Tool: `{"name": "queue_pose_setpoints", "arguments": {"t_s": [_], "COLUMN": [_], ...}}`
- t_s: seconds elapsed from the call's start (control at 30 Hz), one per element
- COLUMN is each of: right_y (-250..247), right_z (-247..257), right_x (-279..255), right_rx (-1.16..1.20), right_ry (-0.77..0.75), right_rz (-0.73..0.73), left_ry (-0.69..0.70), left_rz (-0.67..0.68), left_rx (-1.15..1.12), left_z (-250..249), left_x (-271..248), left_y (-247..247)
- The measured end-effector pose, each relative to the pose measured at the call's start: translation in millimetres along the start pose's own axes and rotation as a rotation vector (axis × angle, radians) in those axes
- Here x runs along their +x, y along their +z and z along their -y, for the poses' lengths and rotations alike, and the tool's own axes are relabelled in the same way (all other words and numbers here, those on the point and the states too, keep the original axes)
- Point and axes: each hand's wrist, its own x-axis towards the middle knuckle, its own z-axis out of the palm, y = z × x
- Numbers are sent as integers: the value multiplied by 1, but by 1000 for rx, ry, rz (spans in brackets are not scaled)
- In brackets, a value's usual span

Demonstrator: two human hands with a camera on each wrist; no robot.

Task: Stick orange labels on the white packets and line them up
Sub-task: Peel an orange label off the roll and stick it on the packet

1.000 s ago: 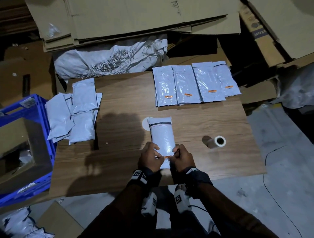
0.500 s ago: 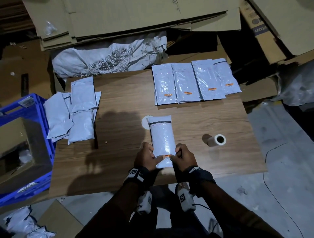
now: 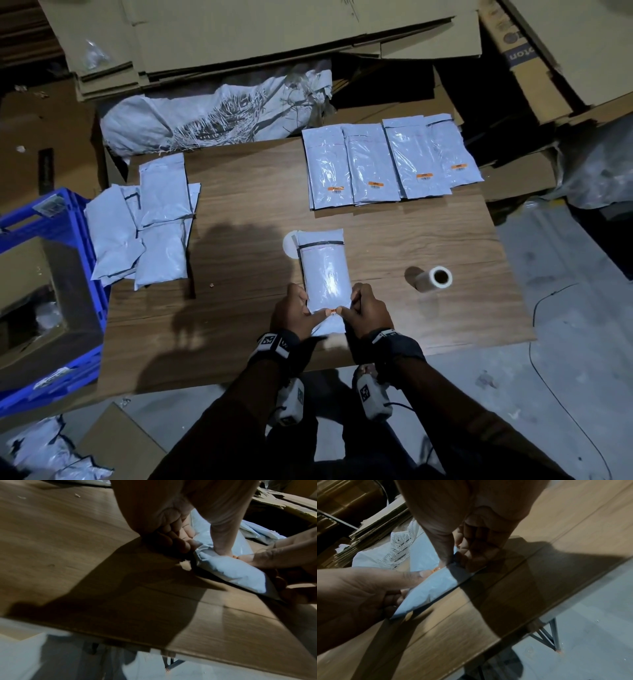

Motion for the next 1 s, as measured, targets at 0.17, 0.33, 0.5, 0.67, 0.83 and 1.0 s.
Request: {"name": "queue_pose_setpoints", "arguments": {"t_s": [0.17, 0.33, 0.5, 0.67, 0.83, 1.0], "right_y": [-3, -12, -15, -8, -11, -19], "right_z": [-2, -10, -2, 12, 26, 43], "right_x": [-1, -10, -12, -17, -27, -30], "right_rx": [16, 158, 288, 245, 293, 299], "right_ry": [-9, 58, 81, 14, 37, 0], "right_rz": [1, -33, -45, -49, -61, -86], "left_ry": [-17, -46, -56, -51, -22, 58], "left_rz": [7, 4, 20, 57, 60, 26], "left_rx": [-13, -7, -77, -96, -139, -129], "left_z": [3, 6, 7, -7, -12, -18], "left_x": [0, -3, -8, -12, -18, -17], "left_y": [-6, -16, -17, -17, -24, -39]}}
